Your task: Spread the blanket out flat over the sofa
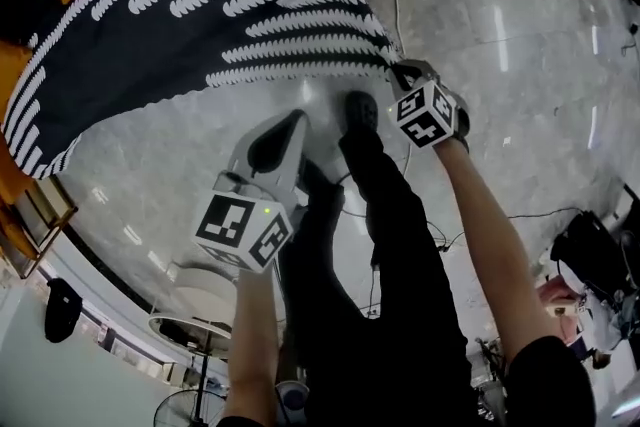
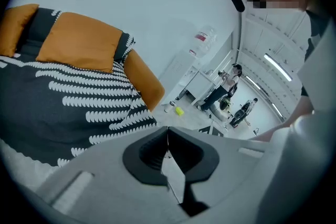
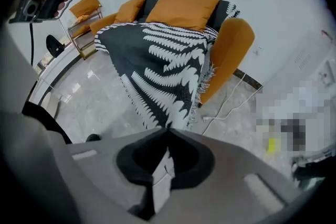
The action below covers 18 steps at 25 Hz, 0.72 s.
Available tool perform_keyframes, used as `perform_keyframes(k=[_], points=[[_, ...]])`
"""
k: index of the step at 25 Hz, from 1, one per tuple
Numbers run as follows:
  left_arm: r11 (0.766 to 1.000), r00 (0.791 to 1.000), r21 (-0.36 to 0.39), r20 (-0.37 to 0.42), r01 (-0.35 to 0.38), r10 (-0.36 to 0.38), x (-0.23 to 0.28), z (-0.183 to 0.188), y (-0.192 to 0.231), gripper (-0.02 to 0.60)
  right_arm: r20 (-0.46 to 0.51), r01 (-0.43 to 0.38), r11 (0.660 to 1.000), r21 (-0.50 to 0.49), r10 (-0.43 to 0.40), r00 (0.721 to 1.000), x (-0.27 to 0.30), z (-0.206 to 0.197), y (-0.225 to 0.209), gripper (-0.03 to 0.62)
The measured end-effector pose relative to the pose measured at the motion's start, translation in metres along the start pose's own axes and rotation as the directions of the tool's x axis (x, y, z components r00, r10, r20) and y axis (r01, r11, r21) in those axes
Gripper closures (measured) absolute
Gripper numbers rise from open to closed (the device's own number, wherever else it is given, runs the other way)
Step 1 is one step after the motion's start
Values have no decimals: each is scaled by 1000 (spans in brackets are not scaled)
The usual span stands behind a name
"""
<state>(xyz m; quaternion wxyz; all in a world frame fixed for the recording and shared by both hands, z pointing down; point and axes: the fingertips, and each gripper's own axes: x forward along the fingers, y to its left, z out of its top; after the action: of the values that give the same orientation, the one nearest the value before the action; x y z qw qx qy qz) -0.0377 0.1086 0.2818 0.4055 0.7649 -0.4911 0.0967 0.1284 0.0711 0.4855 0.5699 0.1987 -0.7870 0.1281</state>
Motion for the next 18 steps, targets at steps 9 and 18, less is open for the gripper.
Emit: perform_keyframes(k=[9,18], points=[[997,999,64,22,36,-37,85,-67,75,571,62,22,999,24,-23,998,99,-34,-6,580],[973,991,218,90,79,-101,159,-91,142,571,176,77,991,112,-96,980,206,-32,-29,580]])
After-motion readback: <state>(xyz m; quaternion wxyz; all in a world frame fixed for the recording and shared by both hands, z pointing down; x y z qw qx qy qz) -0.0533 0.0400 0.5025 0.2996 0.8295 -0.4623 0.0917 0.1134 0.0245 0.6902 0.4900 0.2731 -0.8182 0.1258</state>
